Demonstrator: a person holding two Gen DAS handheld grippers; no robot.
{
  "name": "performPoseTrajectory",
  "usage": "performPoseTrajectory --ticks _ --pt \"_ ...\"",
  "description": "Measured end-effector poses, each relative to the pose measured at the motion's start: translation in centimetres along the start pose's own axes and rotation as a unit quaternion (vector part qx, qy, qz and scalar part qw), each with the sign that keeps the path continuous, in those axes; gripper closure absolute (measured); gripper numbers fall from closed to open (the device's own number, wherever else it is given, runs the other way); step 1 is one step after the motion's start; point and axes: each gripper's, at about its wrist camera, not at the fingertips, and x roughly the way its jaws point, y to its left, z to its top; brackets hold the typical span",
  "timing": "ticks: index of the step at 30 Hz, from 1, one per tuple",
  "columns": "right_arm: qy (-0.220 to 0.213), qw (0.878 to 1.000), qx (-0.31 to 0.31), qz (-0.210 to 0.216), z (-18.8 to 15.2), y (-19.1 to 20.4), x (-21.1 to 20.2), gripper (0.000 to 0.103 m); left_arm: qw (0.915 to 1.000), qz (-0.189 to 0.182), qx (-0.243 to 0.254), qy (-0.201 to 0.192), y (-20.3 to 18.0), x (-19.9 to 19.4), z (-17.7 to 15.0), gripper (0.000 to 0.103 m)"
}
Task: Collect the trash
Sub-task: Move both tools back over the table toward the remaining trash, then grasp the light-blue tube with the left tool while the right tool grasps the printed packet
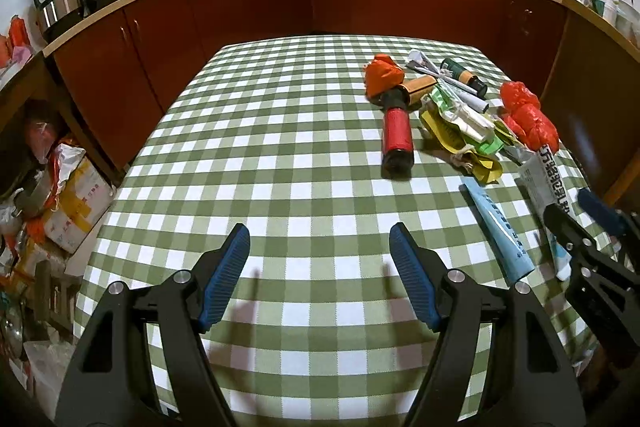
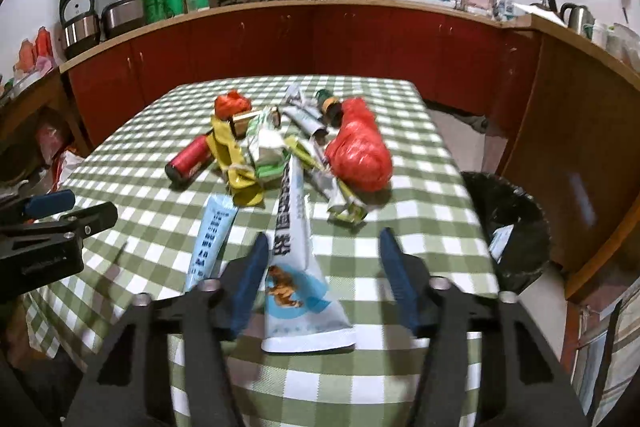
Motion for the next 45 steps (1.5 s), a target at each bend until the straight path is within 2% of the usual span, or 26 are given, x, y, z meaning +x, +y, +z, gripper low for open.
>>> performPoseTrajectory --ticks 1,2,5,16,17,20,23,32,35,38,42,45 --pt "0.002 1.0 0.0 0.003 -0.1 0.0 0.1 0.059 1.0 -0.001 0.0 0.001 -0.1 0.0 0.0 0.032" --pt "0.004 1.0 -0.001 0.005 -0.1 0.0 0.1 0.067 1.0 -0.002 0.0 0.002 -0.3 0.0 -0.1 0.032" --pt "0.002 1.0 -0.003 0.009 -0.3 0.1 0.0 0.073 1.0 -0.008 0.0 0.005 -0.7 0.1 -0.2 0.032" --pt "-0.027 1.0 -0.012 0.001 0.4 -1.6 -2.9 0.075 0.9993 -0.035 0.014 -0.005 -4.2 -1.0 0.5 0.032" --pt "-0.028 1.0 -0.012 0.0 0.5 -1.9 -3.0 0.08 0.9992 -0.036 0.017 -0.007 -4.5 -1.1 0.5 0.032" --pt "-0.029 1.0 -0.01 -0.004 0.4 -3.1 -3.6 0.081 0.9988 -0.04 0.024 -0.012 -5.7 -1.4 0.6 0.032" --pt "-0.025 1.0 -0.006 -0.007 0.1 -4.1 -3.7 0.086 0.9984 -0.043 0.033 -0.014 -6.9 -1.5 0.7 0.032" --pt "-0.022 1.0 0.018 -0.004 -0.6 -6.4 -3.6 0.087 0.9971 -0.054 0.054 0.0 -9.9 -0.5 0.4 0.033" --pt "-0.023 1.0 0.02 -0.001 -0.6 -6.5 -3.6 0.087 0.9965 -0.06 0.057 0.009 -10.3 0.0 0.2 0.039" --pt "-0.025 0.999 0.021 0.0 -0.6 -6.5 -3.6 0.087 0.9961 -0.067 0.055 0.017 -10.2 0.4 0.0 0.052" --pt "-0.024 0.999 0.021 0.0 -0.7 -6.6 -3.6 0.087 0.9954 -0.08 0.044 0.03 -9.6 0.9 -0.4 0.064" --pt "-0.023 1.0 0.02 -0.001 -0.8 -6.6 -3.5 0.087 0.9948 -0.086 0.044 0.032 -9.6 1.0 -0.7 0.078"
